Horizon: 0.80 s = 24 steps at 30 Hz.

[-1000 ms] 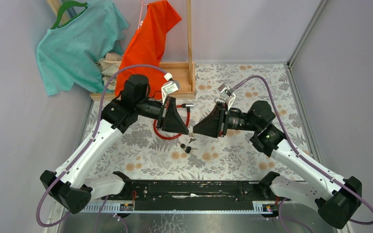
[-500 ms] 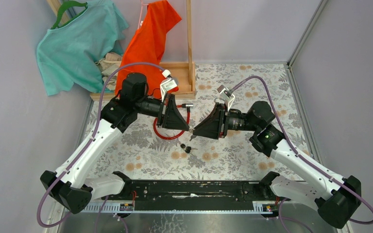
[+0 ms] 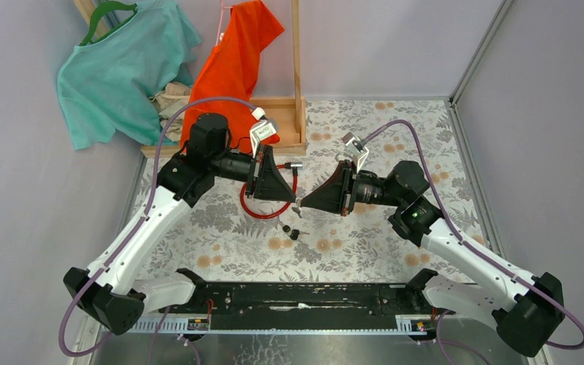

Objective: Unlock with the key

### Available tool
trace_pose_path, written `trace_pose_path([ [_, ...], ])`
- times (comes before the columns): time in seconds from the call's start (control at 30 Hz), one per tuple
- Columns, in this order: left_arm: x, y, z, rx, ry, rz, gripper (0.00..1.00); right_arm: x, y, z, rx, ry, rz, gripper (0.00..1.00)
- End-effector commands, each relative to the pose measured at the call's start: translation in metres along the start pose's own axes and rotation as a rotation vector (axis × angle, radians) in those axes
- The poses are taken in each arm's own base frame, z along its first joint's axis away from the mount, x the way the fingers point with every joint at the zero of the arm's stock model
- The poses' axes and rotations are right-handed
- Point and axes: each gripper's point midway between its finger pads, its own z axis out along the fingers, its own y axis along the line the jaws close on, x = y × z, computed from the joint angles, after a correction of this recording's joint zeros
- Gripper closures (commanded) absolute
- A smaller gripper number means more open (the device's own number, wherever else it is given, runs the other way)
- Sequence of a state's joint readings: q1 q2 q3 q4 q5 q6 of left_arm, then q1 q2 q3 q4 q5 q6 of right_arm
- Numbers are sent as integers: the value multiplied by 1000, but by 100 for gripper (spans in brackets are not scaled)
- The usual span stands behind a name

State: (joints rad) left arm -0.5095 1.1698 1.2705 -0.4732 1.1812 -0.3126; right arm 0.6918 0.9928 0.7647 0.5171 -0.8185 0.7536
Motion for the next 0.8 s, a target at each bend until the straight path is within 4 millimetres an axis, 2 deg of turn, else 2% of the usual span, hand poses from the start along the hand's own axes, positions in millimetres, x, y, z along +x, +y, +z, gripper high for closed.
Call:
trace_pose_path([
  [0.0,-6,7,0,-28,-16,39,85,-8,1,-3,17,-48,-26,100],
  [0.03,-6,10,-1,-46,-12,35,67,-6,-1,-4,28,-42,-27,100],
  [0.1,-9,22,-6,-106,-9,28,43,-2,-4,-6,56,-14,-34,100],
  [0.17,-9,43,-18,-177,-1,24,30,5,-7,-10,78,41,-30,100],
  [0.27,1,87,-43,-261,21,-34,15,19,-20,-16,128,114,-8,100],
  [0.37,14,129,-57,-359,96,-4,14,28,-36,-22,218,143,-5,100],
  [0.53,31,211,-67,-503,221,70,22,26,-63,-37,412,143,-20,100],
  [0.63,31,258,-71,-569,276,99,24,25,-70,-45,484,139,-26,100],
  [0.77,30,309,-69,-615,303,109,27,21,-70,-51,516,115,-48,100],
])
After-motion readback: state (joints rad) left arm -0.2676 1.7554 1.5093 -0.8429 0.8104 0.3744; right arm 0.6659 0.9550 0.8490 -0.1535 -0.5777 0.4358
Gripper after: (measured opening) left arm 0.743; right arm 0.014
